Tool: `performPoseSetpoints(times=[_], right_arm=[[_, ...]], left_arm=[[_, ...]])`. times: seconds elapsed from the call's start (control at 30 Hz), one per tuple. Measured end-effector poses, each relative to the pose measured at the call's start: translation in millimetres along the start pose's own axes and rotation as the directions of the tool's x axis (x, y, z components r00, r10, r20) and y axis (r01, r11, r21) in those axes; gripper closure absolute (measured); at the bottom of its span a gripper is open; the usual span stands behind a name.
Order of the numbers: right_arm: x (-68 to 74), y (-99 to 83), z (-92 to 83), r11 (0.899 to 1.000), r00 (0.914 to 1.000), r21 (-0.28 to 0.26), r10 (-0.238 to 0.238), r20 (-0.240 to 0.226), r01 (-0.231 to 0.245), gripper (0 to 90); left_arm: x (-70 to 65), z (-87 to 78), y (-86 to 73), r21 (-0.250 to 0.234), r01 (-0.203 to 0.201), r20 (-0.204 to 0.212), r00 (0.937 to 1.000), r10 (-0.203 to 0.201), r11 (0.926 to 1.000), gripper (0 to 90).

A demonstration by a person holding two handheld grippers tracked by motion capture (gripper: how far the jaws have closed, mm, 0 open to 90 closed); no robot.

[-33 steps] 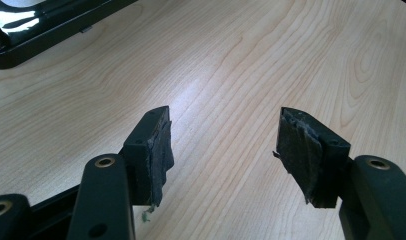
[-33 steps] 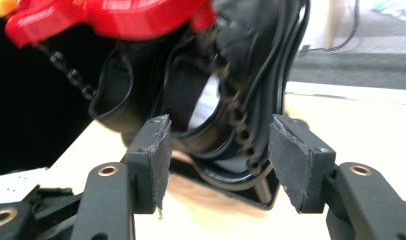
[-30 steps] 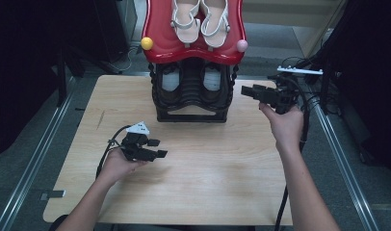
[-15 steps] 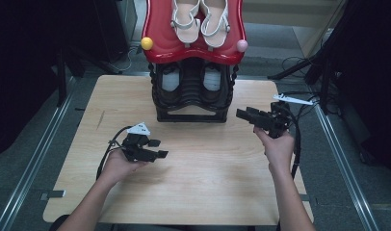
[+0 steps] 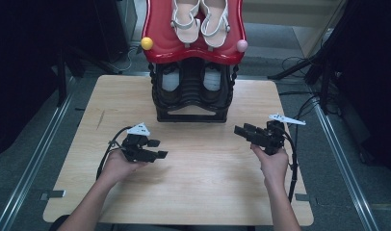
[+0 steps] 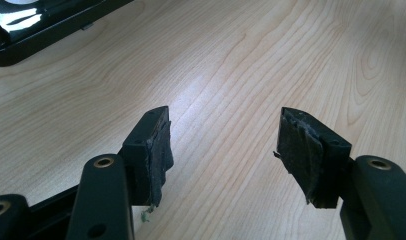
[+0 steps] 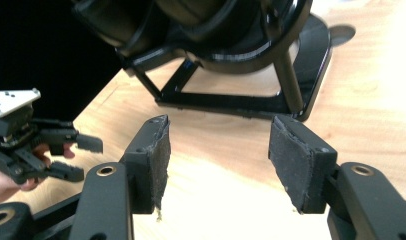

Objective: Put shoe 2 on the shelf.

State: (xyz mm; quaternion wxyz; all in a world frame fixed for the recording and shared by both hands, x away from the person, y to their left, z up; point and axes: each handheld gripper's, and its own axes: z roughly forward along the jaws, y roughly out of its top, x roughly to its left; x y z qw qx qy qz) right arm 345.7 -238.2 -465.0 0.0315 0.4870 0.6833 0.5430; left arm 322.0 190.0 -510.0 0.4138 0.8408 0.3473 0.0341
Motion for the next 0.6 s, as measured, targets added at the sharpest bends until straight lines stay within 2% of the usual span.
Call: performPoseSetpoints(times=[0.23,0.43,0.57,0.6], right_arm=[[-9.5,-18.3,4.2,0.999,0.9993,0.011,0.036,-0.002,-0.036,42.1],[-10.0,-19.0,6.5,0.999,0.9998,0.028,0.019,0.001,-0.019,38.8],[-7.9,-20.2,9.0,0.999,0.9998,0.045,-0.017,0.012,0.017,37.4],[-7.7,-20.5,9.8,0.999,0.9995,0.047,-0.028,0.016,0.027,37.4]], left_arm=[[6.5,-1.4,-1.8,0.003,0.017,-0.003,0.9999,-0.017,0.9999,38.4],[6.3,-1.1,-1.7,0.007,0.020,-0.008,0.9998,-0.020,0.9998,38.5],[7.9,-3.1,-2.3,-0.004,0.027,0.003,0.9996,-0.027,0.9996,37.6],[8.5,-2.4,-2.5,-0.008,0.036,-0.009,0.9993,-0.036,0.9993,36.2]])
